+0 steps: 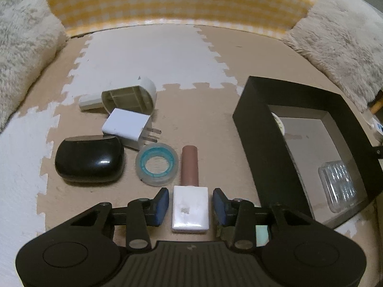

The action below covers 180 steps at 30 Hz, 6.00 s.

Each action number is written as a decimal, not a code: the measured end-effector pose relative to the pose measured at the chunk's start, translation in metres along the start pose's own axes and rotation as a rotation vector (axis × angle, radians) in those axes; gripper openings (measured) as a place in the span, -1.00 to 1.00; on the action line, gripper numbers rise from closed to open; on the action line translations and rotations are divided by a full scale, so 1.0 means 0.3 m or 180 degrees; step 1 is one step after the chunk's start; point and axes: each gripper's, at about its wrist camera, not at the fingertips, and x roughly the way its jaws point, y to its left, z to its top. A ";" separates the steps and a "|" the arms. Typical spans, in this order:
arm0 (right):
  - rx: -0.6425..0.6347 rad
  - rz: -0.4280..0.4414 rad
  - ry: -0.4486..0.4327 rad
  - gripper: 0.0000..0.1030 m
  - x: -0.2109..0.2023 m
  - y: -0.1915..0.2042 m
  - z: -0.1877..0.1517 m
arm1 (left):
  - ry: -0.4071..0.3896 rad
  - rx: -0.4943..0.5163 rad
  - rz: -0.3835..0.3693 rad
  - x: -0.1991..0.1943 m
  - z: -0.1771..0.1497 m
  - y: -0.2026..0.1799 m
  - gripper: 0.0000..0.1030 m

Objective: Organize rigid objects
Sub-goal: 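Return the left tool and grasp the small white box, then carry the small white box into the black box and release it, then lift the left tool away and grasp the mint-green round tape measure, then carry the mint-green tape measure into the black box and open the left tool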

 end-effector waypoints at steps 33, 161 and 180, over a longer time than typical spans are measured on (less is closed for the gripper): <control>0.0000 0.0000 0.0001 -0.86 0.000 -0.001 0.000 | -0.0515 0.0293 -0.0833 -0.253 0.033 -0.204 -0.36; -0.0030 -0.0025 0.0008 -0.86 0.001 -0.001 -0.003 | -0.0327 0.0540 -0.0802 -0.263 0.026 -0.274 -0.02; -0.0047 -0.0040 0.0012 -0.86 0.002 0.003 0.000 | -0.0337 0.0134 -0.0761 -0.135 -0.029 -0.389 -0.02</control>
